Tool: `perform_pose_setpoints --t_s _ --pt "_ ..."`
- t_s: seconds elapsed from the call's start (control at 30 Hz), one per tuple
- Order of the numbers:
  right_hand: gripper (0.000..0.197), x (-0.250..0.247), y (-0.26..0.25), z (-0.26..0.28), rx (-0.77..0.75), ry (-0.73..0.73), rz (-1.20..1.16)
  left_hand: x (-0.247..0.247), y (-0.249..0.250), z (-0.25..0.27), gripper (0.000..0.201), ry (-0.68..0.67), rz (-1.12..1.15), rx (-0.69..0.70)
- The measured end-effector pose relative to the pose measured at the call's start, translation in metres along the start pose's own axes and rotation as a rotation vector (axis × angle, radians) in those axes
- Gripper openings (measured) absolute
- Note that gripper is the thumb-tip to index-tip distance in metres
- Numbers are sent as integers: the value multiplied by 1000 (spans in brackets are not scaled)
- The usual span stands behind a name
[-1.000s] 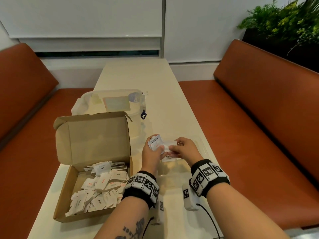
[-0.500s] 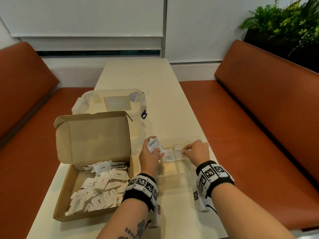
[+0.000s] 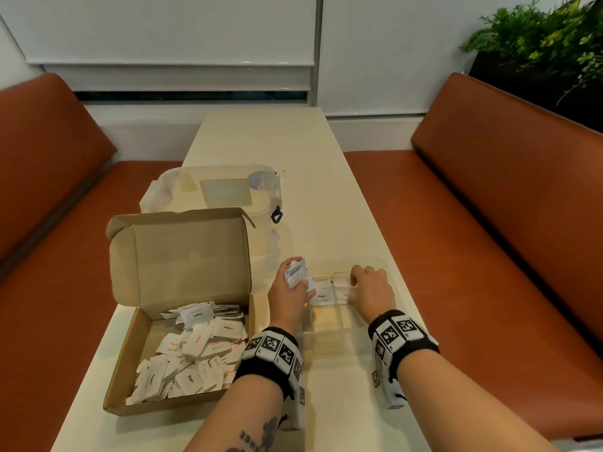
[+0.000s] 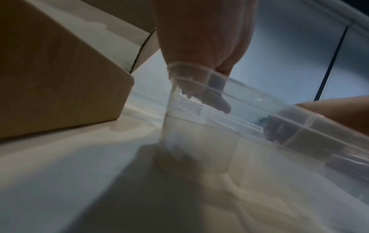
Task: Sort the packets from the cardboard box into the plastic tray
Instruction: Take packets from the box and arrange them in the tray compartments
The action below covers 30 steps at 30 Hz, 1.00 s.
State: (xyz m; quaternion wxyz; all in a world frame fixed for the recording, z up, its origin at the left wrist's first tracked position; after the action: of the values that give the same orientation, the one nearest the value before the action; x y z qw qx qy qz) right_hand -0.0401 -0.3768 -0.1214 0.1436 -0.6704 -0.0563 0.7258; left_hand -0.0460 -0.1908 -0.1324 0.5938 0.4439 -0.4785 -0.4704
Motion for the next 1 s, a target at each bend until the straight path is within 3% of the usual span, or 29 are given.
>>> perform_pose_setpoints --t_s 0.53,0.7,0.83,1.0 --pt "15 2 -3 1 -12 8 -8 1 -1 -1 51 -19 -8 -24" --pt "13 -21 -18 3 -43 144 -307 6 -4 1 47 -87 51 -93" --pt "5 -28 -46 7 -137 91 -671 14 -7 5 42 -164 116 -168" --pt "20 -32 -73 12 -257 -8 -661 21 -1 10 41 -245 69 -210"
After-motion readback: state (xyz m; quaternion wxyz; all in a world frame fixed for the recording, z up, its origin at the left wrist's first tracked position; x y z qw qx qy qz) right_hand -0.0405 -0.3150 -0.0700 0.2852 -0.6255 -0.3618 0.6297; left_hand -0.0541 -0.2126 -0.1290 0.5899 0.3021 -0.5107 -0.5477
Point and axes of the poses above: each hand's wrist, its own z-axis away from the middle knuckle, its own x-axis out of the palm, y = z × x, the point moved 10 cm from there along -z, towards the middle knuckle, and after that the axes turned 4 degrees about -y, right-handed, at the moved point
